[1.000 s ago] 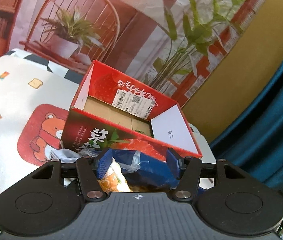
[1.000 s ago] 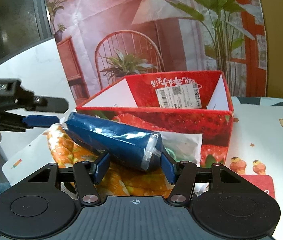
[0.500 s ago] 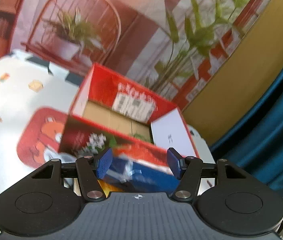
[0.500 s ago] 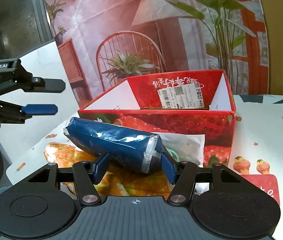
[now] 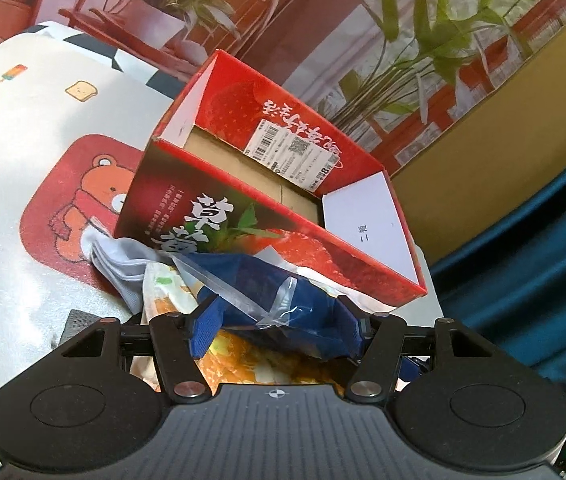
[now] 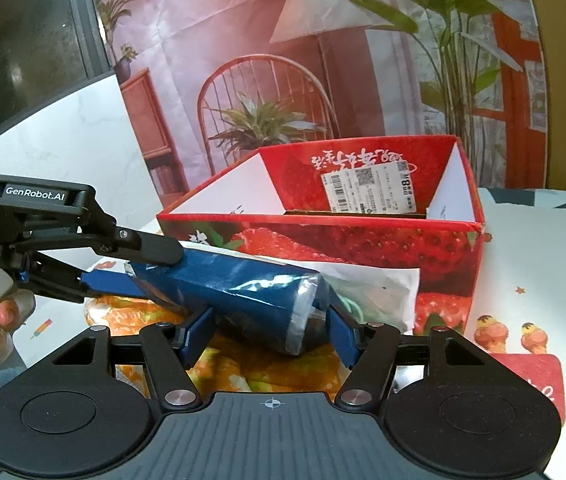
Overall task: Organize soft objects
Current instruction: 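Lift the blue bag with the left gripper and carry it over the red box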
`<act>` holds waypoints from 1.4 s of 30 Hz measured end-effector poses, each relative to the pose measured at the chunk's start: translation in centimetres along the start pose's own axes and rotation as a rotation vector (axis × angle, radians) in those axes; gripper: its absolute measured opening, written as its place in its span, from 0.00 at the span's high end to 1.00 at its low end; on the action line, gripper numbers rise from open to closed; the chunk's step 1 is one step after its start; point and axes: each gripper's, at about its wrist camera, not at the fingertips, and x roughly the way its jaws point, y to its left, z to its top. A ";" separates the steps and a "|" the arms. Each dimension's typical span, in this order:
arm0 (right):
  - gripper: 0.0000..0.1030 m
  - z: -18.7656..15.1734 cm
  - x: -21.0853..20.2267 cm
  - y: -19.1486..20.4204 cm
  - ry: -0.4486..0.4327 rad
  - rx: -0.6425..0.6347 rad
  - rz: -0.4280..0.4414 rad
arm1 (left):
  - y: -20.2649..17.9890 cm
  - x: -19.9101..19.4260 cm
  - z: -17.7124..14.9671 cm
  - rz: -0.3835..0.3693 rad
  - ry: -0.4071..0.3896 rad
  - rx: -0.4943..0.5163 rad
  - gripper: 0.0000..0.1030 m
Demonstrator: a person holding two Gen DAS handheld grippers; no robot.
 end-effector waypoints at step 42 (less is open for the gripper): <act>0.60 13.2 -3.6 2.9 -0.256 -0.304 0.020 | -7.5 -5.5 9.0 -0.121 -0.255 0.248 0.52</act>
